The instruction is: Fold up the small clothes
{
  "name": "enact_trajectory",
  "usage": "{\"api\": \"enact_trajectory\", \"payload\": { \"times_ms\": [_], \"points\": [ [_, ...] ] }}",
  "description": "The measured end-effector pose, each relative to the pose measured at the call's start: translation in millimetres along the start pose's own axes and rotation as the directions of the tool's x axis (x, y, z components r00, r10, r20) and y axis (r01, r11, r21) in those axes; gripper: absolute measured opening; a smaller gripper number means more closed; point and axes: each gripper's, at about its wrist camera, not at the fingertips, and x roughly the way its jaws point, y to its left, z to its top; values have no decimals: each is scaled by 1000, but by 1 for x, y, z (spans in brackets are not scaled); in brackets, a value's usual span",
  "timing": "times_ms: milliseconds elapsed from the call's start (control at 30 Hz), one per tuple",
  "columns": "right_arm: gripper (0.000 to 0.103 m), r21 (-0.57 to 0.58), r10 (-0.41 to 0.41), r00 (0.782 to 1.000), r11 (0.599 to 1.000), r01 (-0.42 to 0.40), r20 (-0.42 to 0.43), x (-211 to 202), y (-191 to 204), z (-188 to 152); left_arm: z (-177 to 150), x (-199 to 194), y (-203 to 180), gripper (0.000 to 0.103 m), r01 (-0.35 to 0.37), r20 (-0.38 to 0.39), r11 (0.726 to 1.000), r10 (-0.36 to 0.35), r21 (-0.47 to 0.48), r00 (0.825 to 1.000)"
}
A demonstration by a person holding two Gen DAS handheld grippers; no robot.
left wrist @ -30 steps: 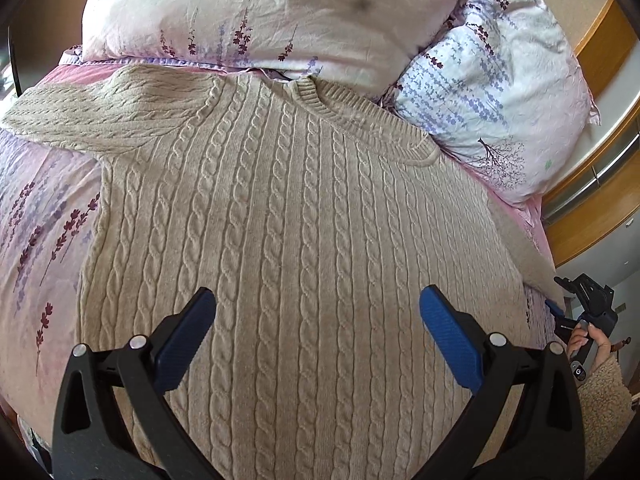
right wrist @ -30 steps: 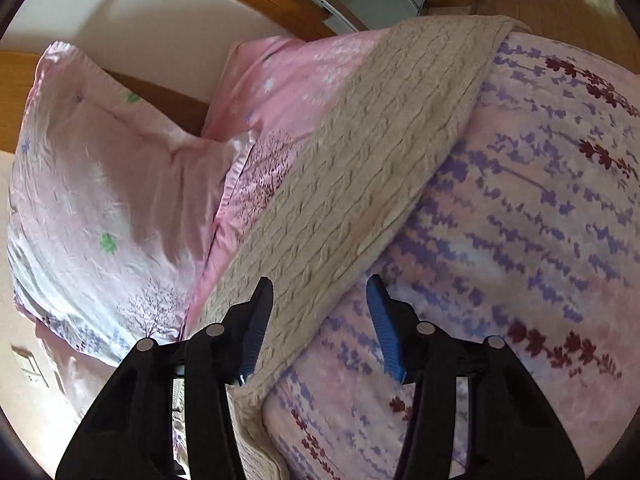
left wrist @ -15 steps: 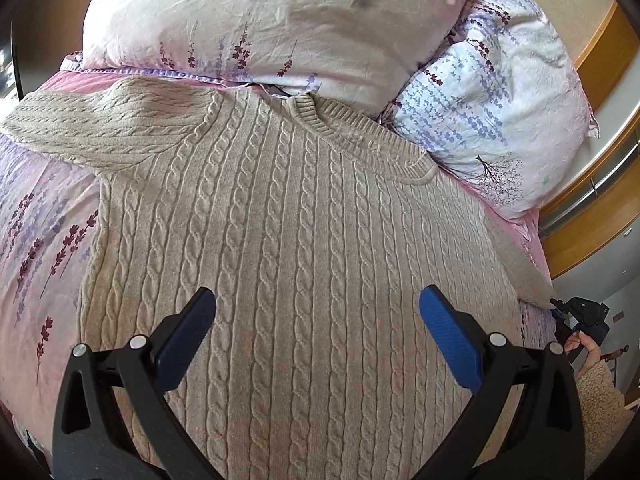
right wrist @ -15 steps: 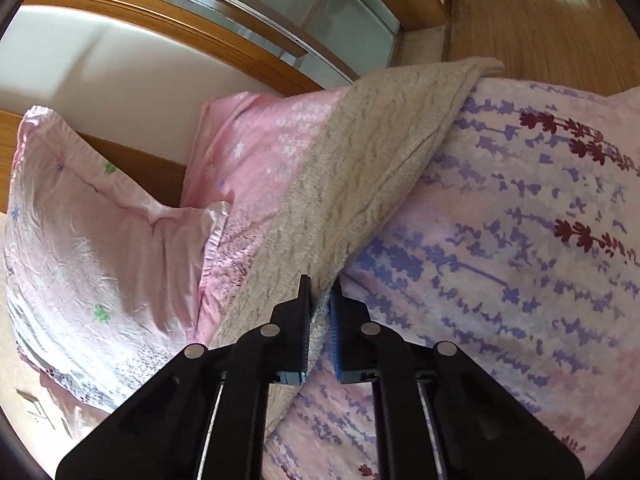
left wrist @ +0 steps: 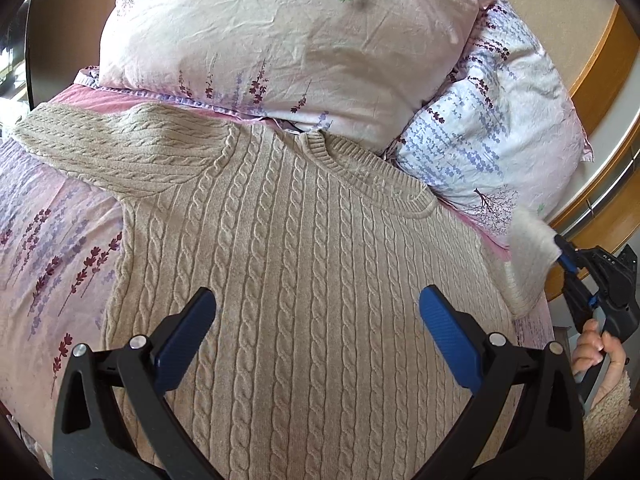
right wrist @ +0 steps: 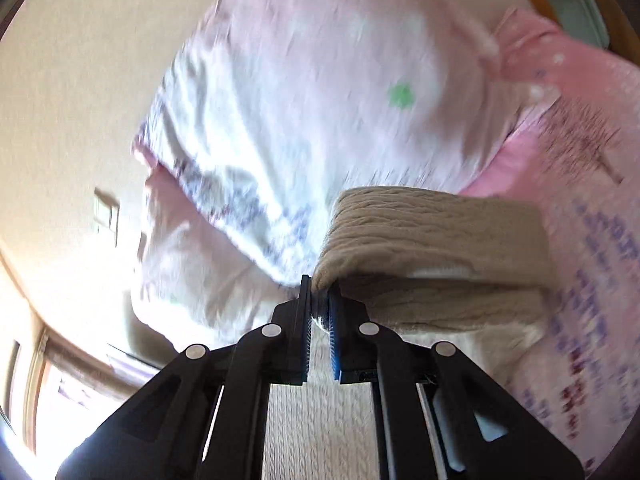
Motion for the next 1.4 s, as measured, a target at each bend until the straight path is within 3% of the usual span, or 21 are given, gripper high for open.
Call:
{"api": "enact_trajectory", "payload": {
  "times_ms": [100, 167, 233, 300, 367, 533, 567, 600, 633, 700, 800, 933, 1000, 1033, 1100, 1167, 1300, 1400],
  "points": [
    [8, -45, -105, 977, 994, 99, -184, 52, -4, -45, 1, -5, 5, 101, -12, 10, 1000, 12, -8, 1000],
    [12, -34, -142, 959, 990, 138, -246, 68, -12, -57, 1, -8, 10, 101, -22, 9, 1000, 22, -16, 1000],
    [16, 30, -125, 962, 990, 136, -241, 64, -18, -57, 2, -11, 16, 101, -34, 10, 999, 34, -25, 999],
    [35, 96, -93, 978, 989, 113, -187, 51, -25, -46, 3, -15, 25, 101, -48, 16, 998, 48, -38, 999],
    [43, 142, -102, 987, 983, 119, -123, 40, -31, -32, 5, -16, 33, 101, -56, 9, 997, 57, -58, 998],
    [42, 268, -194, 981, 945, 189, -12, 22, -60, -10, 11, -17, 53, 101, -49, -3, 992, 49, -114, 999],
    [33, 277, -221, 975, 938, 210, 10, 21, -62, -8, 12, -18, 55, 101, -52, -1, 992, 52, -116, 999],
    [17, 281, -241, 970, 933, 226, 18, 24, -64, -5, 13, -18, 57, 101, -53, 1, 992, 54, -114, 999],
    [11, 281, -254, 967, 930, 236, 28, 28, -61, -4, 15, -19, 60, 101, -53, 2, 992, 54, -112, 999],
    [9, 219, -251, 964, 949, 227, 90, 27, -39, -3, 17, -19, 64, 101, -50, 4, 992, 51, -113, 999],
    [9, 31, -190, 974, 982, 187, 126, 41, 19, -8, 20, -21, 70, 101, -47, 11, 991, 49, -121, 999],
    [9, -224, -100, 994, 969, 108, 46, 84, 93, -46, 23, -20, 79, 101, -26, 5, 990, 27, -139, 1000],
    [11, -341, -128, 989, 935, 97, -70, 119, 115, -78, 24, -21, 80, 98, -10, 6, 990, 11, -138, 1000],
    [14, -388, -161, 975, 917, 91, -153, 137, 119, -95, 25, -21, 81, 97, -2, 5, 991, 2, -134, 1000],
    [29, -425, -228, 921, 902, 77, -316, 167, 116, -126, 27, -20, 80, 96, 15, 3, 992, -15, -128, 1000],
    [29, -385, -216, 898, 921, 57, -384, 166, 105, -140, 28, -18, 80, 92, 34, -8, 992, -35, -125, 999],
    [52, -296, -198, 919, 950, 95, -341, 133, 80, -128, 31, -4, 74, 84, 90, -56, 989, -97, -117, 994],
    [52, -140, -201, 946, 975, 170, -253, 93, 44, -104, 34, 19, 63, 76, 140, -122, 983, -155, -120, 980]
  ]
}}
